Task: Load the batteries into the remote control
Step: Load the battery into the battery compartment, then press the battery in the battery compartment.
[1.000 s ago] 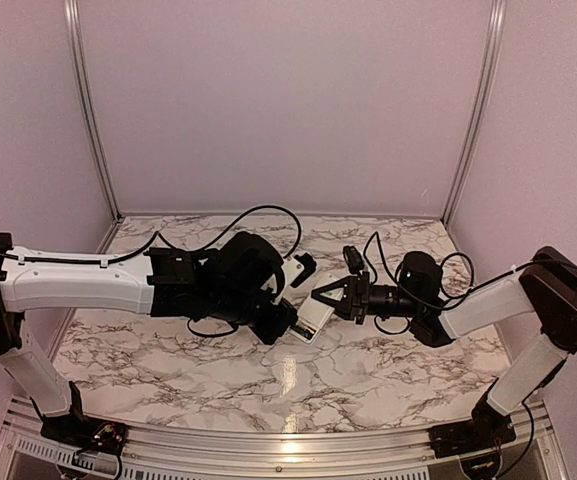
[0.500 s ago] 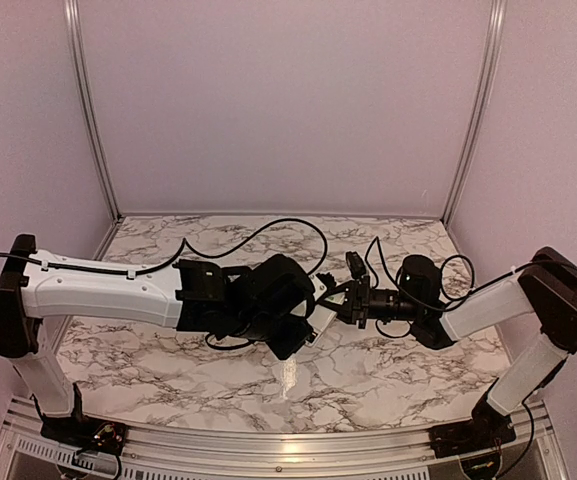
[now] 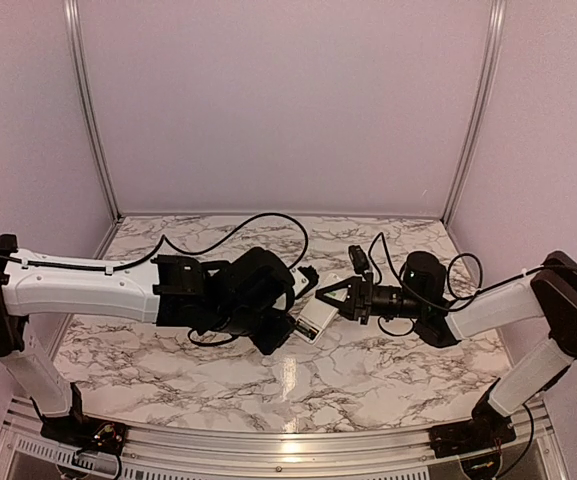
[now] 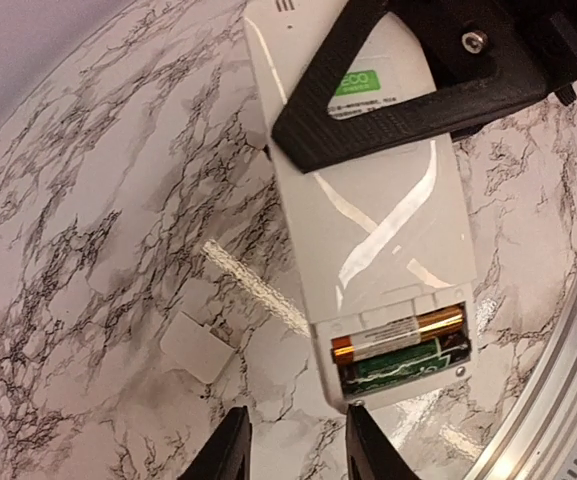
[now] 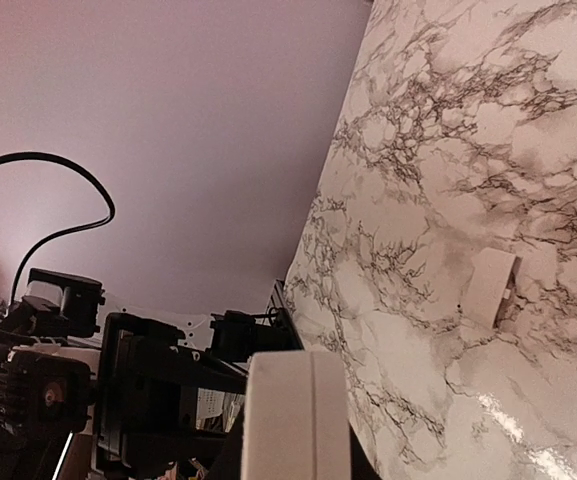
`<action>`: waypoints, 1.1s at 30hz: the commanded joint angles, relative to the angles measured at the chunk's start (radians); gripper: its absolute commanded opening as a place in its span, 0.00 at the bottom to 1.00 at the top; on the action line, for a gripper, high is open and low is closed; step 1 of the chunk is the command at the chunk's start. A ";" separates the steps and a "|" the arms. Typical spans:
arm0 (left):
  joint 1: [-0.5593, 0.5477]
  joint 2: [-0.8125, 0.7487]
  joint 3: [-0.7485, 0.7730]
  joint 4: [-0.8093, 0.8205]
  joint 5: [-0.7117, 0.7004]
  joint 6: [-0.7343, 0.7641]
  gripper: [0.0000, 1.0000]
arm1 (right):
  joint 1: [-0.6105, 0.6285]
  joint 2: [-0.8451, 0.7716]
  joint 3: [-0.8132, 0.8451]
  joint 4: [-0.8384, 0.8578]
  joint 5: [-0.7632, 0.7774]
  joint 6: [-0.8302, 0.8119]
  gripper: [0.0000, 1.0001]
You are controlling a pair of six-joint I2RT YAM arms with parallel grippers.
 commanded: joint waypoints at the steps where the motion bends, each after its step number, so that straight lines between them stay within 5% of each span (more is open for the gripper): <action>1: 0.066 -0.174 -0.086 0.090 0.103 -0.030 0.43 | -0.001 -0.042 0.031 0.003 -0.004 -0.069 0.00; 6: 0.129 -0.330 -0.227 0.266 0.249 -0.058 0.71 | -0.003 -0.071 0.040 -0.035 -0.005 -0.137 0.00; 11: 0.154 -0.354 -0.309 0.359 0.358 -0.099 0.77 | -0.003 -0.112 0.075 -0.053 -0.029 -0.205 0.00; 21: 0.170 -0.249 -0.292 0.429 0.491 -0.170 0.76 | 0.003 -0.167 0.150 -0.152 -0.070 -0.307 0.00; 33: 0.180 -0.154 -0.230 0.475 0.564 -0.203 0.62 | 0.036 -0.171 0.181 -0.195 -0.059 -0.342 0.00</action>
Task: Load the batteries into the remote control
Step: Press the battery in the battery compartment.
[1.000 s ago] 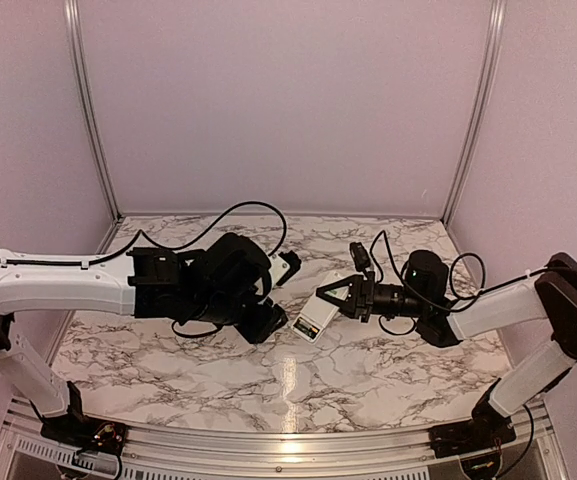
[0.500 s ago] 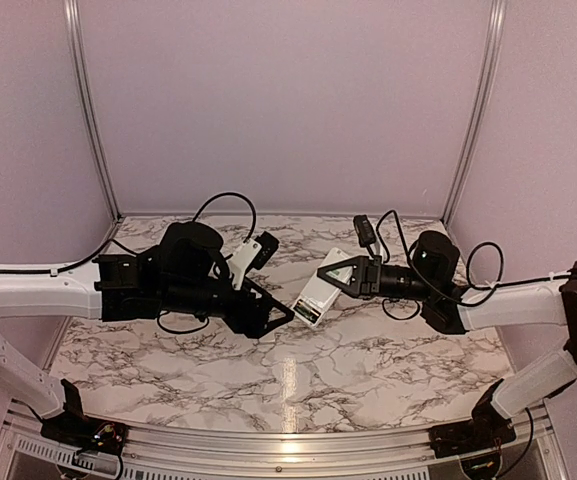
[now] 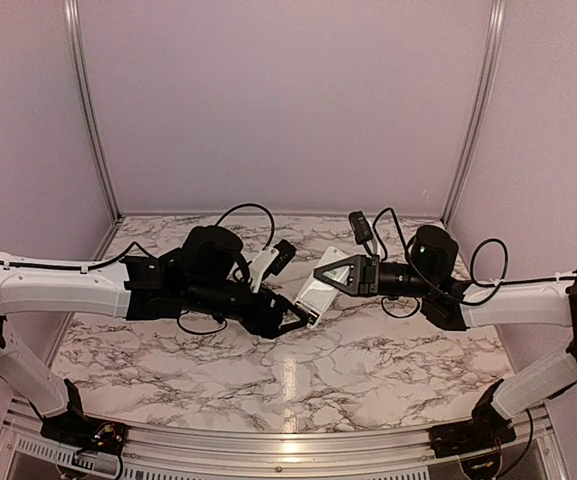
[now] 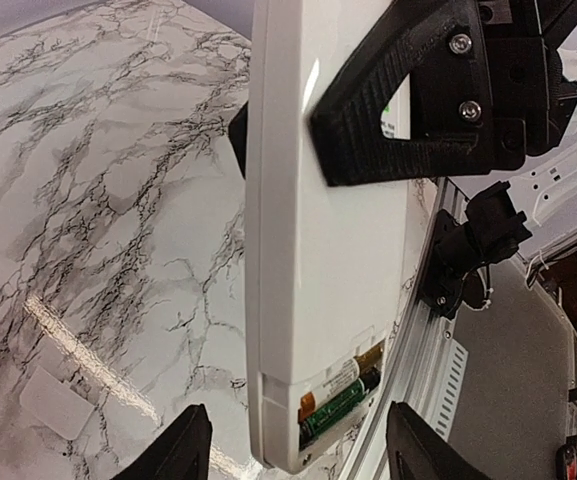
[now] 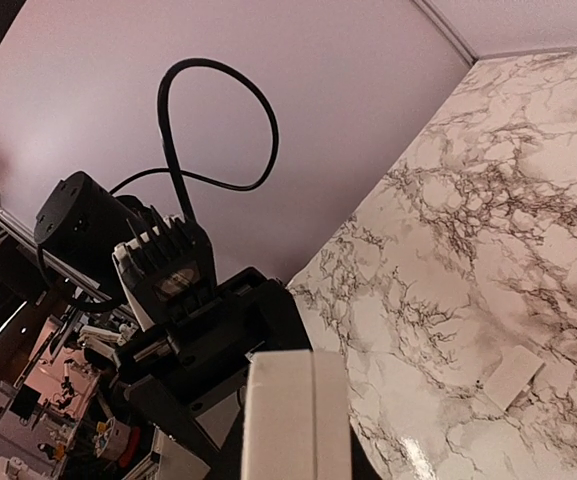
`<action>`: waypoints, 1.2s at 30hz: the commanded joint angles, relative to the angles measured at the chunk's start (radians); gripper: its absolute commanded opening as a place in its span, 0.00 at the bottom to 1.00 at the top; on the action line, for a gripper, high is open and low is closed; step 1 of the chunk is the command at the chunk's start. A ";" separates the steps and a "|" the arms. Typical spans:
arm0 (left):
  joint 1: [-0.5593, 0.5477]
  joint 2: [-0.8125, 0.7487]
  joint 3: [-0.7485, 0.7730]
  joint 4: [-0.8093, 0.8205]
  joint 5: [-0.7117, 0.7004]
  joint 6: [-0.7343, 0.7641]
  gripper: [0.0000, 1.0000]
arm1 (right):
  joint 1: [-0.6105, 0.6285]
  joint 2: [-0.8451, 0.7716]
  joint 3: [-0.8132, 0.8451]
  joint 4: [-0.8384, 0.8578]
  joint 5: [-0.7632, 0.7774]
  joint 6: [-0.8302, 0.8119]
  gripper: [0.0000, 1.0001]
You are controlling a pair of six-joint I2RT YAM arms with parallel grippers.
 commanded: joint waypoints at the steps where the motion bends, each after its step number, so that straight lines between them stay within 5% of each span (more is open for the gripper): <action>1: 0.006 0.034 0.052 0.041 0.045 -0.013 0.60 | 0.016 -0.017 0.054 -0.014 -0.002 -0.028 0.00; 21: 0.008 0.068 0.068 -0.033 0.014 0.018 0.23 | 0.036 -0.018 0.069 -0.010 0.004 -0.014 0.00; 25: 0.008 0.061 0.065 -0.061 -0.005 0.043 0.22 | 0.032 -0.016 0.069 0.003 0.000 0.003 0.00; 30: 0.009 0.052 0.067 -0.072 0.063 0.070 0.41 | 0.030 -0.013 0.069 0.019 -0.009 0.014 0.00; 36: 0.032 0.049 0.054 -0.068 0.144 0.062 0.33 | 0.030 -0.013 0.067 0.036 -0.026 0.018 0.00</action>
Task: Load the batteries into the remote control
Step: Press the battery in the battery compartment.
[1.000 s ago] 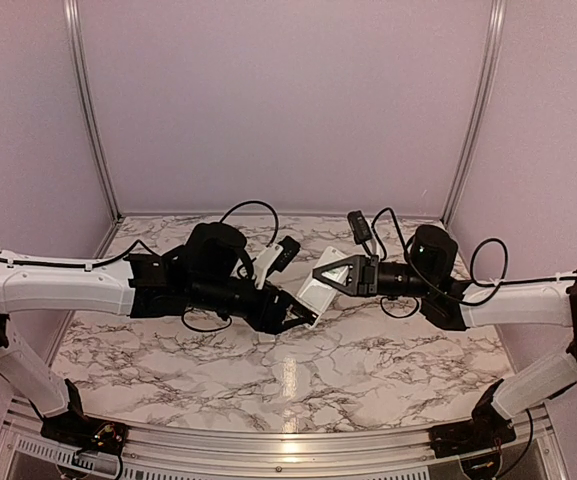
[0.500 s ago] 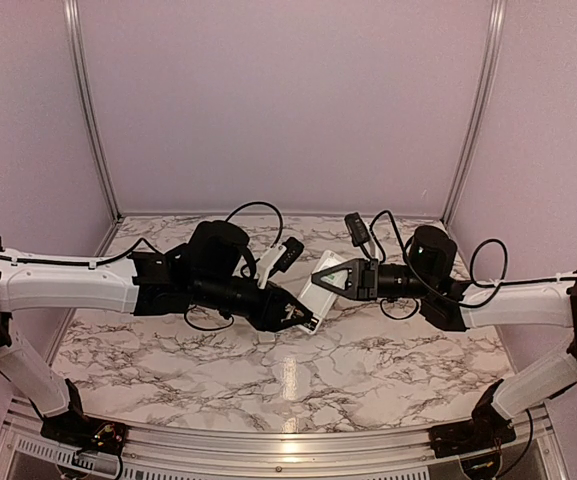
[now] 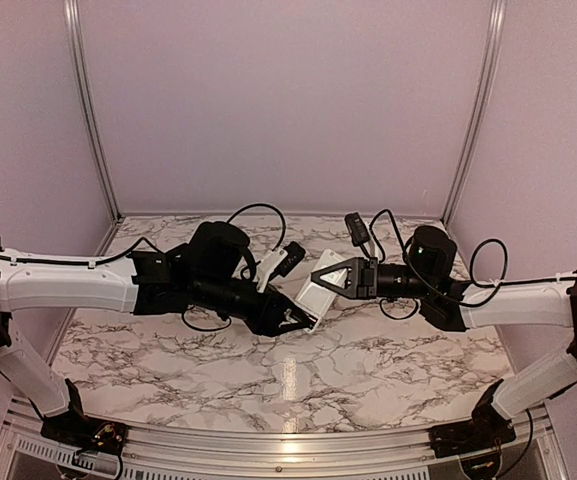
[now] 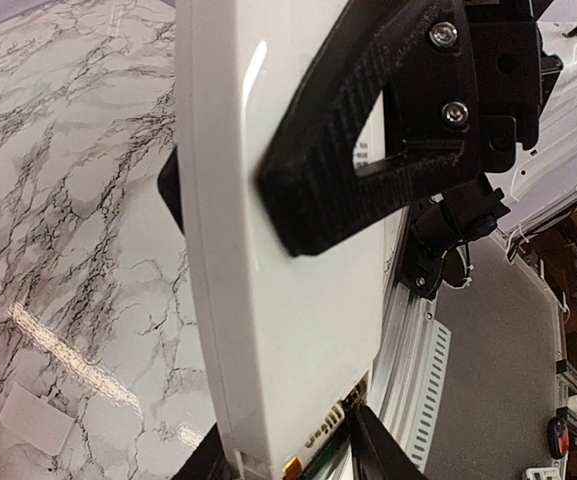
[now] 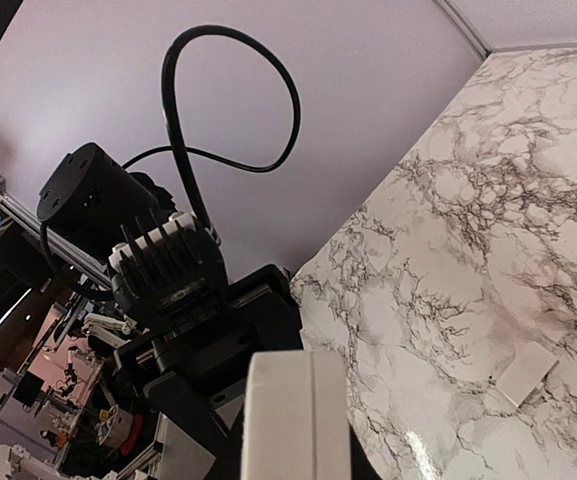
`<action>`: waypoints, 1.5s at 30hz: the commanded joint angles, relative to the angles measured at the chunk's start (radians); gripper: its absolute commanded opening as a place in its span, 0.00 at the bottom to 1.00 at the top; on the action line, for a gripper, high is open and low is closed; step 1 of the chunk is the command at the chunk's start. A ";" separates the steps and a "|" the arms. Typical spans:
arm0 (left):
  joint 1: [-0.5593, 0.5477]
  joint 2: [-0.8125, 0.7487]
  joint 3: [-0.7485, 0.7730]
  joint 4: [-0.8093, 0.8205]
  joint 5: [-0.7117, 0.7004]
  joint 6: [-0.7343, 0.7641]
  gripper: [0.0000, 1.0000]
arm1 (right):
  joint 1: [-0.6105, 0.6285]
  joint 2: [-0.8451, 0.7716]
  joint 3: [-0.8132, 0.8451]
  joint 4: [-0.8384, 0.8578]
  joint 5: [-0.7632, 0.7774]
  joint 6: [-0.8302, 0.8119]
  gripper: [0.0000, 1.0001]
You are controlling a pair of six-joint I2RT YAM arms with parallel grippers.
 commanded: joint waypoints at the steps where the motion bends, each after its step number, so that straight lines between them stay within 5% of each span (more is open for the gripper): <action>1: 0.025 -0.007 -0.005 -0.038 0.049 0.012 0.30 | 0.004 -0.011 0.055 0.058 -0.017 0.028 0.00; 6: 0.046 -0.010 -0.023 -0.003 0.112 -0.008 0.14 | 0.003 -0.005 0.050 0.091 -0.046 0.040 0.00; 13: 0.048 0.013 -0.017 0.044 0.194 -0.031 0.26 | 0.007 0.005 0.051 0.129 -0.072 0.055 0.00; 21: 0.052 0.007 -0.068 0.204 0.239 -0.071 0.13 | 0.007 0.006 0.045 0.175 -0.088 0.086 0.00; 25: 0.060 0.013 -0.078 0.223 0.292 -0.062 0.00 | 0.006 0.005 0.052 0.174 -0.116 0.092 0.14; 32: 0.072 -0.006 -0.059 0.142 0.357 0.023 0.00 | 0.005 -0.008 0.061 0.081 -0.183 0.065 0.45; 45: 0.089 -0.007 -0.031 0.014 0.423 0.088 0.00 | 0.003 -0.043 0.121 -0.302 -0.255 -0.152 0.33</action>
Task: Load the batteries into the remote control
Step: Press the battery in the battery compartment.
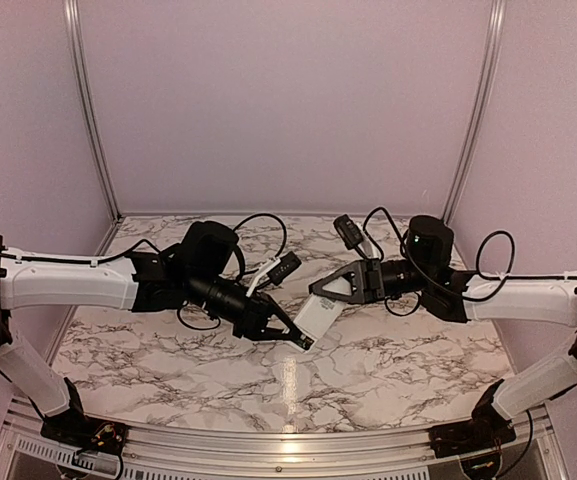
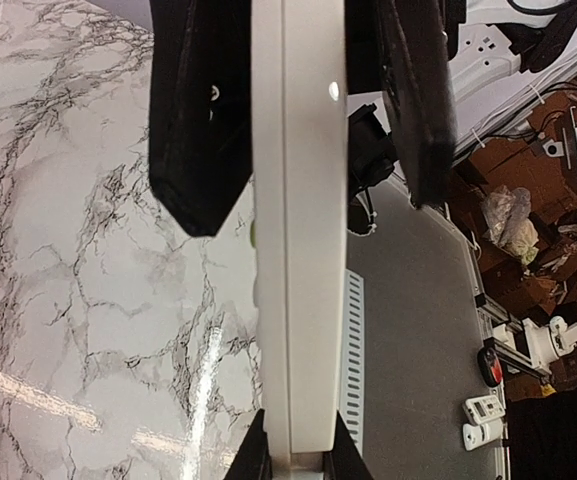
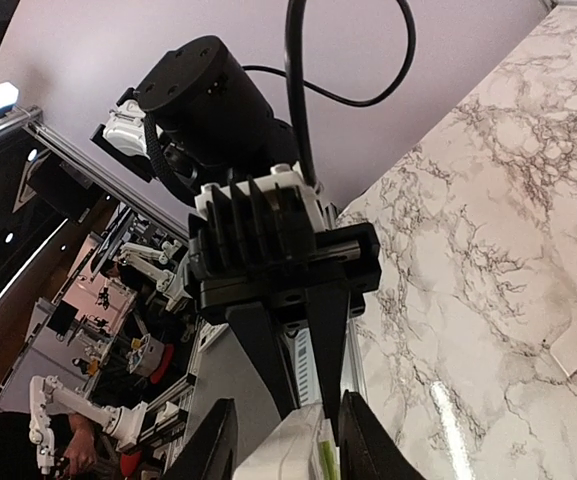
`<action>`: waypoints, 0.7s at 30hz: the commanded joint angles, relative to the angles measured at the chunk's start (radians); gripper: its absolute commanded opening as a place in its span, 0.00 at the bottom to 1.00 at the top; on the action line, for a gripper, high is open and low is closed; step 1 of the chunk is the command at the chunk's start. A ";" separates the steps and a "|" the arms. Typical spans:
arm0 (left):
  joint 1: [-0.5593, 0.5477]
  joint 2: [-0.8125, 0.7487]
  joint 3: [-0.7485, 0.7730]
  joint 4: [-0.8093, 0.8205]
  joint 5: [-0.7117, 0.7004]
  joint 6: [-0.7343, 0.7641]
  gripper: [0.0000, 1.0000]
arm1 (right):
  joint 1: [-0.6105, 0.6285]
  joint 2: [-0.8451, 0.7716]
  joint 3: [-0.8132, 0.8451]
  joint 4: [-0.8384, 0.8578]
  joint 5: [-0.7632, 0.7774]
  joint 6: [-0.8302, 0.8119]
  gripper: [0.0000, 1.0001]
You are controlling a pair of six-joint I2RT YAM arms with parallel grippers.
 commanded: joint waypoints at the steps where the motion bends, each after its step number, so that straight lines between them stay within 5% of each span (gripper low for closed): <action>1: 0.012 -0.005 0.036 -0.063 0.040 0.047 0.00 | 0.003 -0.032 0.059 -0.199 -0.043 -0.125 0.32; 13: 0.021 0.044 0.088 -0.175 0.107 0.107 0.00 | 0.011 -0.026 0.124 -0.463 -0.115 -0.305 0.28; 21: 0.036 0.070 0.123 -0.272 0.159 0.173 0.00 | 0.023 -0.031 0.136 -0.552 -0.119 -0.370 0.17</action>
